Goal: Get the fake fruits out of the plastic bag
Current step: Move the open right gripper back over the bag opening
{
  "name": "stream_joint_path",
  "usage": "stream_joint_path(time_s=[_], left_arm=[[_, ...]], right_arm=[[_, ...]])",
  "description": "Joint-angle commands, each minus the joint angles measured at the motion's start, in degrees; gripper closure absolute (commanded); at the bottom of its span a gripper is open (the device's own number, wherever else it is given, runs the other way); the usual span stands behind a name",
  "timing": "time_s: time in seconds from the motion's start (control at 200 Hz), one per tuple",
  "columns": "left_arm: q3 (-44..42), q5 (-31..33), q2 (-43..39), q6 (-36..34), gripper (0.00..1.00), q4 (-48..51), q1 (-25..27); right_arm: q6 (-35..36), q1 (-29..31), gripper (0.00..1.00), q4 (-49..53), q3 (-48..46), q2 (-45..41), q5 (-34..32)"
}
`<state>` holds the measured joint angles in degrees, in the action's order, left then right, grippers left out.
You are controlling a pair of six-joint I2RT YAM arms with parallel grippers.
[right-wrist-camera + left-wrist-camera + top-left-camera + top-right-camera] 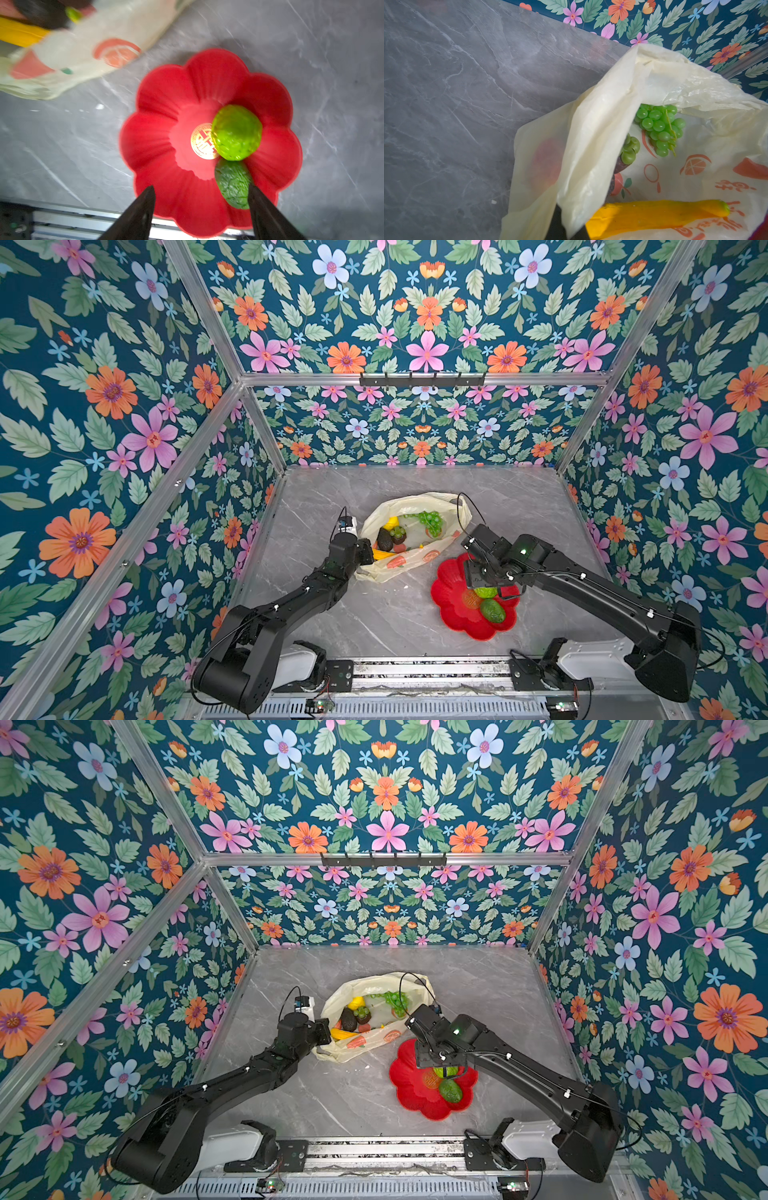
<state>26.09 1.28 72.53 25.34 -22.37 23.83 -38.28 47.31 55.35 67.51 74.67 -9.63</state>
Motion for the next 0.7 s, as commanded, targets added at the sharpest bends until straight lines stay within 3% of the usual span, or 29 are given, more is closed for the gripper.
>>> stream_joint_path(time_s=[0.0,0.325,0.7], left_arm=[[0.5,-0.3,0.1,-0.3,1.0,-0.3,-0.1],[0.2,1.0,-1.3,-0.3,1.0,0.5,-0.1],[-0.2,1.3,-2.3,0.1,1.0,0.2,-0.1]], right_arm=[[3.6,0.0,0.29,-10.3,3.1,2.6,0.0],[8.0,0.1,0.37,-23.1,17.8,23.0,10.4],[14.2,-0.4,0.39,-22.0,38.9,46.3,8.2]])
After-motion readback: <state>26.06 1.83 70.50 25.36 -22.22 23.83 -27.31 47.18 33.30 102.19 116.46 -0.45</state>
